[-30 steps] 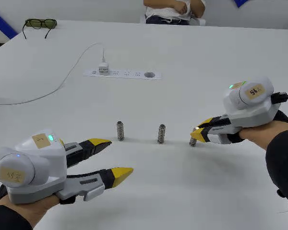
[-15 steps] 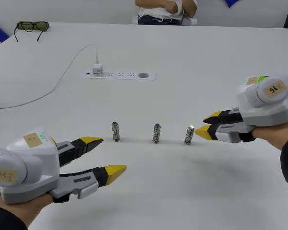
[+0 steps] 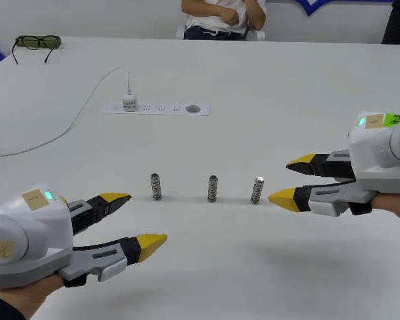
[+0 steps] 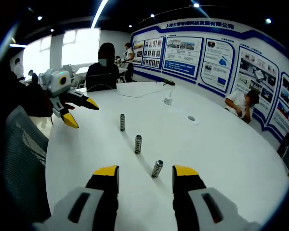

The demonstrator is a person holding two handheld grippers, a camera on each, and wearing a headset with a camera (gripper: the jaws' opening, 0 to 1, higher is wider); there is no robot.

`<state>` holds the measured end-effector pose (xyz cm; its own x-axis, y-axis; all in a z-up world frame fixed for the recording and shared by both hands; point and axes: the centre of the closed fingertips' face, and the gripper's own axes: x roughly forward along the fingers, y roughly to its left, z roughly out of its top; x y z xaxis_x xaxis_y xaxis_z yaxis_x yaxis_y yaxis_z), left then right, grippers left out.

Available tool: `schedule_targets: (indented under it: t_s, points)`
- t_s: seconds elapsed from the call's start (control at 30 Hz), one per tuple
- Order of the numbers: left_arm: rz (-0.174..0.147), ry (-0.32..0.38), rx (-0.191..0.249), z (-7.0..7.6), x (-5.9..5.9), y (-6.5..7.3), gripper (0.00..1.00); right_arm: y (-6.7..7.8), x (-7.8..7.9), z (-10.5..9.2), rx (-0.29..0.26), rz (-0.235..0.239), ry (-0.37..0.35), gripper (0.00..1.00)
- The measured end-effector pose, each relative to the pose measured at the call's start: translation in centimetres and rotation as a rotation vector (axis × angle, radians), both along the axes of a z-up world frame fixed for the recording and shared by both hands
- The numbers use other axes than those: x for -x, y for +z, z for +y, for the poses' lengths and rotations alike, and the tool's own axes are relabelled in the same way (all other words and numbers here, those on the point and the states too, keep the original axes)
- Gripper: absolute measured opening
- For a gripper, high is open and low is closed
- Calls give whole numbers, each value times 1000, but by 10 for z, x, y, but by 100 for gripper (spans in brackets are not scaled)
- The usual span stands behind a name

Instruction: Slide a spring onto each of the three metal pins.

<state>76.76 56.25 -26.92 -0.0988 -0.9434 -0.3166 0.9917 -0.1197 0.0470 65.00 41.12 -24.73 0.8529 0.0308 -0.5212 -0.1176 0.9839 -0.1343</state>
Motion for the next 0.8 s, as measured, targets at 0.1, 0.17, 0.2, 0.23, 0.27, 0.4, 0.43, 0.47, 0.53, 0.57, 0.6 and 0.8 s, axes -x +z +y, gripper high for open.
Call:
schedule_targets:
  t_s: [0.1,0.17,0.2,0.23,0.27,0.4,0.43,0.47,0.53,0.57,0.6,0.8]
  points:
    - [0,3,-3,2,-2,0,59,0,4,0,-5,-18,-4,50]
    - [-2,3,-5,3,-3,0,60,0,6,1,-7,-30,-2,53]
    - [-4,2,-7,4,-3,0,61,-1,8,2,-9,-32,-4,53]
    - [-6,2,-9,4,-3,0,61,-2,10,2,-11,-33,-5,54]
    - [-6,2,-12,5,-4,-1,62,-3,12,3,-14,-33,-5,55]
    - [-1,4,-16,6,-4,-2,63,-5,18,4,-19,-37,-8,57]
    - [-1,3,-17,6,-4,-2,63,-5,19,5,-23,-42,-9,57]
    - [-1,2,-17,6,-4,-2,63,-5,20,5,-24,-44,-11,58]
    - [0,2,-18,7,-4,-2,64,-6,21,5,-24,-47,-14,59]
    - [0,2,-18,7,-4,-2,64,-6,22,6,-25,-50,-15,59]
    - [0,4,-18,7,-5,-2,64,-5,23,6,-29,-58,-18,60]
    - [2,10,-20,10,-7,-2,65,-5,27,6,-41,-76,-44,61]
